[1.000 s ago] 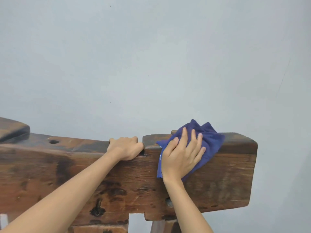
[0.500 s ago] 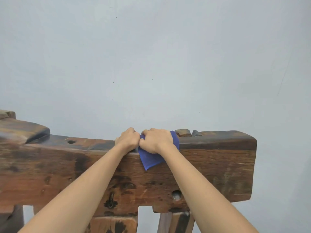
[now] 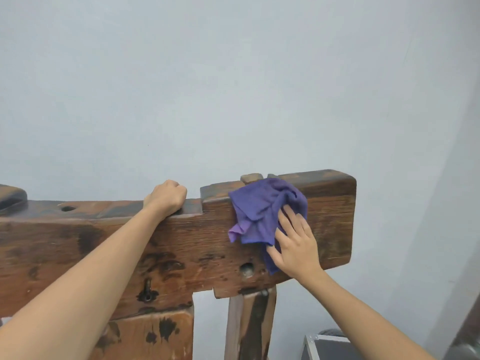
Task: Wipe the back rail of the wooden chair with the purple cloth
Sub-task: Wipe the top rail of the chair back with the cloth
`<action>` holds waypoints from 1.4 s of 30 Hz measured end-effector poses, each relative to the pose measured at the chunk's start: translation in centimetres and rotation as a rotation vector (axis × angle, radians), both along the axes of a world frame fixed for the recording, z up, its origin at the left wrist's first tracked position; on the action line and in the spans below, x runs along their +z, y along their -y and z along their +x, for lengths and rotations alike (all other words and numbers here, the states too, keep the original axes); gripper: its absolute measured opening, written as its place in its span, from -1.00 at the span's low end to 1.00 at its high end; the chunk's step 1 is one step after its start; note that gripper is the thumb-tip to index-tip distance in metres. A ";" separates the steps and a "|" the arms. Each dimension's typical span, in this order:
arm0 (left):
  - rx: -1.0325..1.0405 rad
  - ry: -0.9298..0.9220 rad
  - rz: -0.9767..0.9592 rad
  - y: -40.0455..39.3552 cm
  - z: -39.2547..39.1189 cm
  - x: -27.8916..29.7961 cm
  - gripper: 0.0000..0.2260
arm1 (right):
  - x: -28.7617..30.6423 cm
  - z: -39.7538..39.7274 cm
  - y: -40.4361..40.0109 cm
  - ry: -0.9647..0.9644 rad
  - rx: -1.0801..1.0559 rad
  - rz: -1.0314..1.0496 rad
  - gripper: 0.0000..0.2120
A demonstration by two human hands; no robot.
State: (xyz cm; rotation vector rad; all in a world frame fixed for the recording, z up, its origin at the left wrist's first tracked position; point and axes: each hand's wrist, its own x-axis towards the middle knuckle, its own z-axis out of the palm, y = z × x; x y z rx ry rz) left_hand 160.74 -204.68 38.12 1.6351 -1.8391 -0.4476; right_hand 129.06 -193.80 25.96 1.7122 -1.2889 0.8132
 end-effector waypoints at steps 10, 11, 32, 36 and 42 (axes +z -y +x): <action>-0.063 0.260 -0.009 0.7 -1.9 -0.5 -0.37 | 6.6 -7.9 -1.3 0.583 -0.129 -0.045 -0.61; -0.105 0.246 -0.078 0.8 -2.0 -0.4 -0.44 | 8.5 -8.1 -1.0 0.604 -0.145 -0.047 -0.59; -0.602 0.541 -0.219 -2.5 -27.7 5.5 -0.33 | 18.0 -17.0 2.9 1.363 0.380 0.980 -0.52; -0.575 0.489 -0.237 -1.9 -28.0 5.5 -0.44 | 11.9 -17.7 3.2 1.700 0.469 0.608 -0.63; -0.549 0.459 -0.230 -2.0 -28.4 5.2 -0.42 | 0.5 -19.6 1.3 1.932 0.370 0.685 -0.57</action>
